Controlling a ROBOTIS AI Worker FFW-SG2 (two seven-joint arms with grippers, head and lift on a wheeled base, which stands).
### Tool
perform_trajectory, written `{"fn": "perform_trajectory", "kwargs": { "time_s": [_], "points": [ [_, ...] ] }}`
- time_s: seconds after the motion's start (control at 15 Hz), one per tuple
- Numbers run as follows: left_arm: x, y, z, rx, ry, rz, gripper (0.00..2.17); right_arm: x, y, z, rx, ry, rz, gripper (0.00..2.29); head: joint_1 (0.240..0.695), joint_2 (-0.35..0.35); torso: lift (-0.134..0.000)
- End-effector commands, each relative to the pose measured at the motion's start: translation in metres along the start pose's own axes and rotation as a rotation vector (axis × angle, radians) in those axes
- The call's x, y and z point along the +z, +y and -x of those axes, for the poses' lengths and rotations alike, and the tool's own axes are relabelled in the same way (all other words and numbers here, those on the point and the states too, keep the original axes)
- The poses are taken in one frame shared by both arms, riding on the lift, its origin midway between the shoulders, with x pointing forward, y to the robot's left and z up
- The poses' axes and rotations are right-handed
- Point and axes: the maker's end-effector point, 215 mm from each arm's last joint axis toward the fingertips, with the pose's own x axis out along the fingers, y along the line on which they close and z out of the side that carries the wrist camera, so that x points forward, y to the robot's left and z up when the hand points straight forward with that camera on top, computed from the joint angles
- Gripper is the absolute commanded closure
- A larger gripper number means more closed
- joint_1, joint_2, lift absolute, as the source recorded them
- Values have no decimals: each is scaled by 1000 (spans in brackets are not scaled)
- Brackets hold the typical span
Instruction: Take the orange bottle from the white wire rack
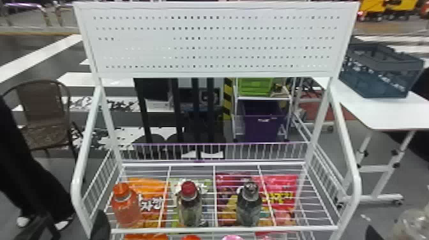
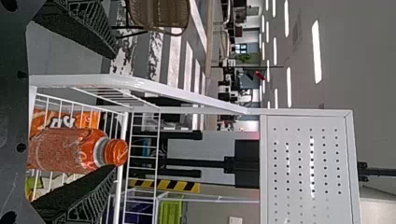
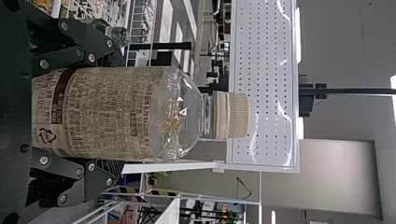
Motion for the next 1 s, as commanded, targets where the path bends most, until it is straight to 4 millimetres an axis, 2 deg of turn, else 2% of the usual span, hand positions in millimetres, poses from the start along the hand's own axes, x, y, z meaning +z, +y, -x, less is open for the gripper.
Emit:
{"fn": "perform_trajectory", "kwargs": {
  "time_s": [0.0, 0.6, 0.73, 0.93],
  "points": [
    [1, 0, 0, -1, -1, -1, 39, 2, 0, 0, 0, -5, 1, 1102, 499, 0, 0],
    [1, -2, 3, -6, 2, 6, 39, 3, -1, 3, -2, -9, 1, 1102, 499, 0, 0],
    [-14, -15, 6, -34, 30, 17, 39, 3, -1, 3, -2, -9, 1, 1099, 499, 0, 0],
    [-37, -52, 19, -100, 42, 53, 39, 1, -2, 3, -5, -5, 1, 1099, 499, 0, 0]
  ]
}}
